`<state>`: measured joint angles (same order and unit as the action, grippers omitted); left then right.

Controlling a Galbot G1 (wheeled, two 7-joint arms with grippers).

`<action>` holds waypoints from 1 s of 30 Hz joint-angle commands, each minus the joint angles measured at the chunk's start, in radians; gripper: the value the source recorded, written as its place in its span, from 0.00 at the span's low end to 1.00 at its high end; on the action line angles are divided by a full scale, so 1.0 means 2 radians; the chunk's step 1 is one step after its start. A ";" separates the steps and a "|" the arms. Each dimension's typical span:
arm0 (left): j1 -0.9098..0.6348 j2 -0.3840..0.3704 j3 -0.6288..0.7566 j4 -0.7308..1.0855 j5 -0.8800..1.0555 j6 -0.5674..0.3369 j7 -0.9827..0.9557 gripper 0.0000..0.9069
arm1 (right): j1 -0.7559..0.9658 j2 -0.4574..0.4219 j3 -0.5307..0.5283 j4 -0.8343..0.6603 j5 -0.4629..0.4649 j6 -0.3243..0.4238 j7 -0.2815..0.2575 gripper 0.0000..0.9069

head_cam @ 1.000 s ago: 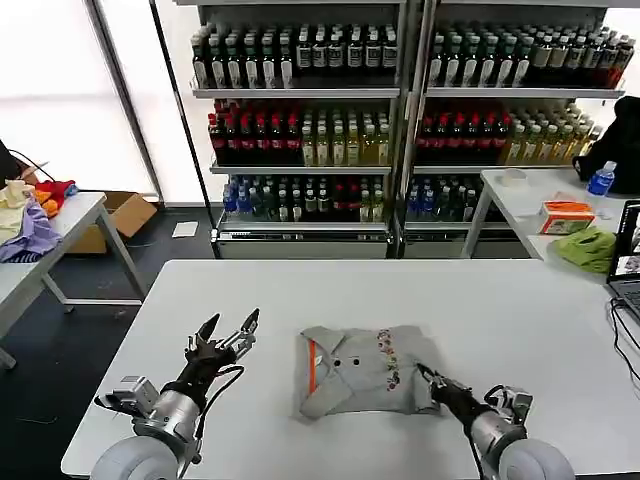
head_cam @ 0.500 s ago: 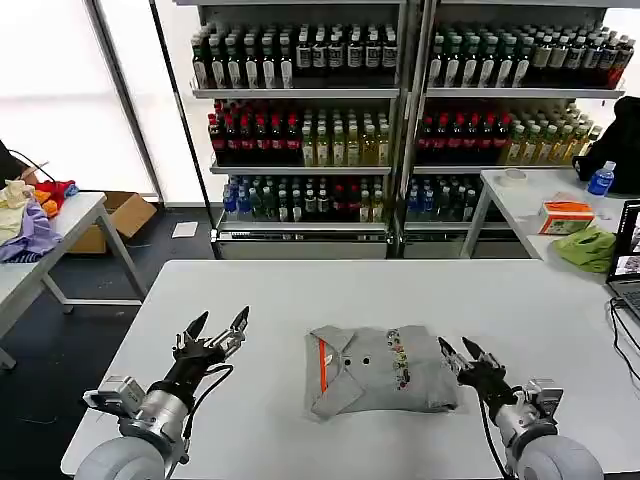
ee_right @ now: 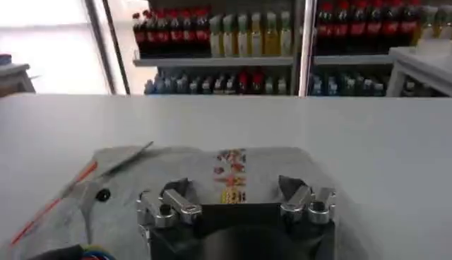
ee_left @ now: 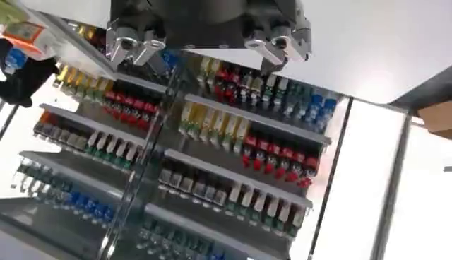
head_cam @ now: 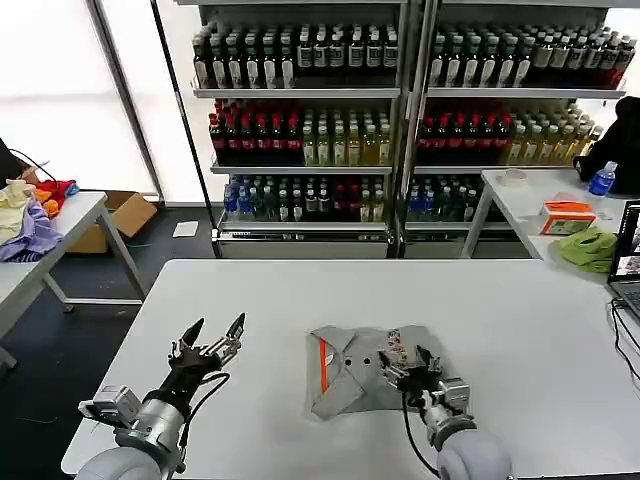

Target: Fold and organize the clothes.

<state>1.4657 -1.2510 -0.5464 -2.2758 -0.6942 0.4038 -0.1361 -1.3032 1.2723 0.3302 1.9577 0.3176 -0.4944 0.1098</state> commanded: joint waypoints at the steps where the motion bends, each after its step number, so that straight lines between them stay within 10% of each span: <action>1: 0.005 0.003 0.003 -0.001 0.004 -0.001 0.002 1.00 | 0.010 0.010 -0.032 0.008 -0.031 0.012 0.020 1.00; 16: 0.019 0.013 -0.021 -0.004 0.022 -0.012 0.020 1.00 | -0.158 -0.025 0.290 0.126 0.082 0.182 -0.073 1.00; 30: 0.063 -0.008 -0.098 -0.003 0.114 -0.093 0.163 1.00 | -0.192 0.027 0.266 0.088 0.024 0.294 -0.115 1.00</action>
<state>1.5435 -1.2309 -0.6366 -2.2781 -0.5990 0.3331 -0.0188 -1.5903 1.2776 0.8126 2.1489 0.4301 -0.1213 -0.0533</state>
